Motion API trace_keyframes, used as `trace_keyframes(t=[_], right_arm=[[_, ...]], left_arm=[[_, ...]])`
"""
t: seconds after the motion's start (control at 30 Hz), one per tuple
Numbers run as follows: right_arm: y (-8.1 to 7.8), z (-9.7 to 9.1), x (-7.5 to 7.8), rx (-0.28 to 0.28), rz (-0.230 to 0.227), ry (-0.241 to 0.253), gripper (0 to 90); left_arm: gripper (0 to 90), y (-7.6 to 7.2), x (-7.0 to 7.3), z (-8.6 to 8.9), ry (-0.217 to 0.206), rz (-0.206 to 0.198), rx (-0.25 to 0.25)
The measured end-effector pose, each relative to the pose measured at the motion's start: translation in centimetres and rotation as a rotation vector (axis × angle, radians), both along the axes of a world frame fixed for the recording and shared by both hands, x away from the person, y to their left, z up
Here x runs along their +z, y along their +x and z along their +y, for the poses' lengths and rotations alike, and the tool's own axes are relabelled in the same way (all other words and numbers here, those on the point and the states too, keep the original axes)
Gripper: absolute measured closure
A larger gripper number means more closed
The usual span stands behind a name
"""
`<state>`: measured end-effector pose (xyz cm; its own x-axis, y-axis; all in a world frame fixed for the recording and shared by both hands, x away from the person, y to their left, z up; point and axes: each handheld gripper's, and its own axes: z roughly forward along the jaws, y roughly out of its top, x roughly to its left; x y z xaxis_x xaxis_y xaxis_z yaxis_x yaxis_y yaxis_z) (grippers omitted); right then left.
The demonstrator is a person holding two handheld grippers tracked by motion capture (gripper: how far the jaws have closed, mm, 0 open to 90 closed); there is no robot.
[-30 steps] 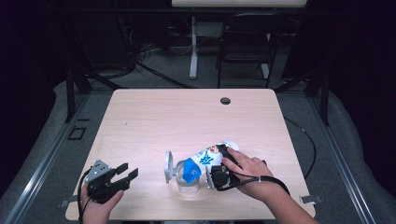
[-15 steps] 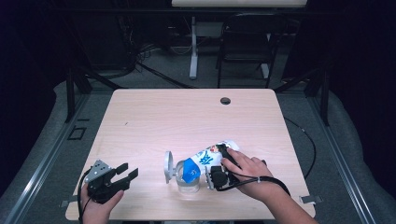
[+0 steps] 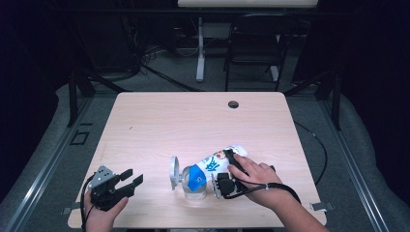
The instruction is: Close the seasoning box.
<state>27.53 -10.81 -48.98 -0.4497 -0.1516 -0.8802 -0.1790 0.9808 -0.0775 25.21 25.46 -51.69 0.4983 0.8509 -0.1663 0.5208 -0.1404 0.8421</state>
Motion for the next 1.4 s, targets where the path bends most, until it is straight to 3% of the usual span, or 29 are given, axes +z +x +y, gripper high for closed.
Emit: trace_keyframes(t=[0.07,0.3,0.53,0.67,0.77,1.4], right_arm=[[-0.08,0.06,0.12,-0.003,-0.01,-0.015,49.4],[0.03,0.01,0.14,0.012,-0.007,-0.001,49.9],[0.02,0.02,0.49,0.001,-0.016,-0.028,50.5],[0.0,0.0,0.41,0.009,-0.014,-0.016,50.6],[-0.15,0.07,0.54,0.009,-0.026,-0.039,51.0],[-0.24,0.13,0.39,0.033,-0.047,-0.067,52.1]], left_arm=[[50.3,0.01,-0.02,-0.02,-0.004,-0.003,-0.001],[50.3,0.0,-0.03,-0.04,-0.004,-0.001,-0.003],[50.3,0.0,-0.03,-0.02,-0.003,0.002,-0.001],[50.3,0.0,-0.01,-0.07,-0.005,-0.001,-0.004],[50.3,-0.02,0.05,-0.04,-0.002,0.0,-0.002],[50.3,-0.03,0.09,0.06,-0.003,-0.006,-0.002]])
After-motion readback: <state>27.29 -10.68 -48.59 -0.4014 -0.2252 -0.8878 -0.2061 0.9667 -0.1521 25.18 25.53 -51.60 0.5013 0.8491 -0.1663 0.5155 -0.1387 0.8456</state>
